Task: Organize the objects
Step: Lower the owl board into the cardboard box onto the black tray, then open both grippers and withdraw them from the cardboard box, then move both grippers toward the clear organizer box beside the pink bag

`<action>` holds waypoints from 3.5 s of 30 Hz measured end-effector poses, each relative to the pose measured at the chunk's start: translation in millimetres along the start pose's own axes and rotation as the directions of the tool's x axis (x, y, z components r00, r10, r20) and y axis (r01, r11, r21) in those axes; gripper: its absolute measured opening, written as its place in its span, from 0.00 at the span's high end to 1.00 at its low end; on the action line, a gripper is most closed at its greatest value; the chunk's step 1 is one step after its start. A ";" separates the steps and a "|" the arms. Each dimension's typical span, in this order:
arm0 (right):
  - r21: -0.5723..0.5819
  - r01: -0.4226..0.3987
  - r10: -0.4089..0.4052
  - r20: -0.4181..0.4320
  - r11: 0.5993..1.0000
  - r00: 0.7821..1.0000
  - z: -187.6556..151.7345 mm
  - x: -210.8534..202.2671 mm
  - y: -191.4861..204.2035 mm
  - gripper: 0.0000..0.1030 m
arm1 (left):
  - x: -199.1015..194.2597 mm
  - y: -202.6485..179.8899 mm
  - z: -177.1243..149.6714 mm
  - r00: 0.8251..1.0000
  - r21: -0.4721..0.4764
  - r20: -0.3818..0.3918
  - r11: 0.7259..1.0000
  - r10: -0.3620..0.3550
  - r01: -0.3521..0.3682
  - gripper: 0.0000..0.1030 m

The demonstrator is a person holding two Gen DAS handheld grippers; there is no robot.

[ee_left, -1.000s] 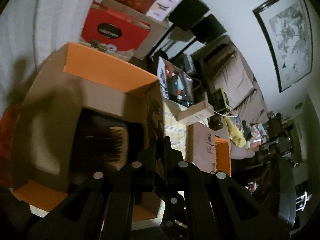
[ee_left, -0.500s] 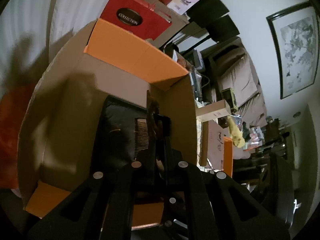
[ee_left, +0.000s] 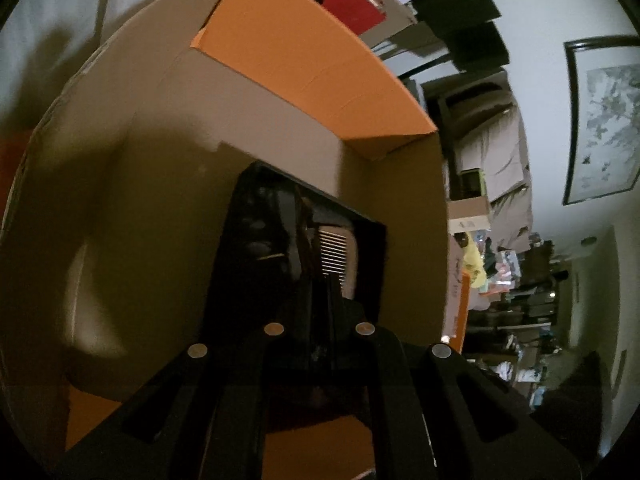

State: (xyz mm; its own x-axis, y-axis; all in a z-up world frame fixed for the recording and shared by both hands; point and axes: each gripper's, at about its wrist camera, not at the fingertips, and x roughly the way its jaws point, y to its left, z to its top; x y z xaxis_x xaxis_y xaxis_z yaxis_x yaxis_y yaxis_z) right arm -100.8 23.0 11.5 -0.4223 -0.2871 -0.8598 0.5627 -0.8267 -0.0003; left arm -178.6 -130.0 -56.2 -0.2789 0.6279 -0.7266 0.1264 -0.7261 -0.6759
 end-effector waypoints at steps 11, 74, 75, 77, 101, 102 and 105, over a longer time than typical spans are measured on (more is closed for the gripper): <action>0.064 -0.003 -0.001 0.061 0.998 0.998 -4.9 -31.8 -23.6 0.54 | 14.1 -2.2 10.4 0.995 0.054 -0.051 0.995 0.082 -0.079 0.94; 0.199 -0.018 0.000 0.090 0.980 0.996 -38.8 -50.5 -79.2 0.50 | 78.2 -78.1 20.9 0.929 0.463 -0.070 0.837 0.363 -0.292 0.44; 0.200 -0.018 0.000 0.090 0.980 0.996 -38.7 -50.2 -80.0 0.50 | 76.7 -79.9 20.7 0.931 0.456 -0.064 0.841 0.358 -0.292 0.44; 0.197 -0.016 -0.002 0.091 0.980 0.996 -39.4 -51.7 -79.3 0.50 | 71.0 -81.9 22.1 0.936 0.450 -0.039 0.842 0.351 -0.297 0.44; 0.287 0.061 -0.089 0.086 0.956 0.992 -54.5 -78.0 -118.0 0.25 | 0.9 -140.7 -40.3 0.954 0.457 0.134 0.838 0.267 -0.299 0.10; 0.293 0.064 -0.093 0.086 0.954 0.992 -57.0 -80.0 -121.2 0.24 | 0.7 -143.8 -43.9 0.952 0.462 0.142 0.833 0.271 -0.305 0.09; 0.312 0.084 -0.115 0.082 0.946 0.990 -63.5 -86.1 -131.5 0.20 | 3.0 -154.2 -55.5 0.945 0.493 0.165 0.806 0.283 -0.328 0.00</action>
State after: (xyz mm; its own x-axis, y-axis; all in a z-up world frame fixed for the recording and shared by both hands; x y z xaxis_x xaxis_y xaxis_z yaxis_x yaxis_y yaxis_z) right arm -93.3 187.2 53.2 -0.5412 -0.2294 -0.8090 0.2753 -0.9574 0.0873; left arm -146.0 -0.6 38.9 -0.3851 0.3411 -0.8575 -0.2762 -0.9292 -0.2456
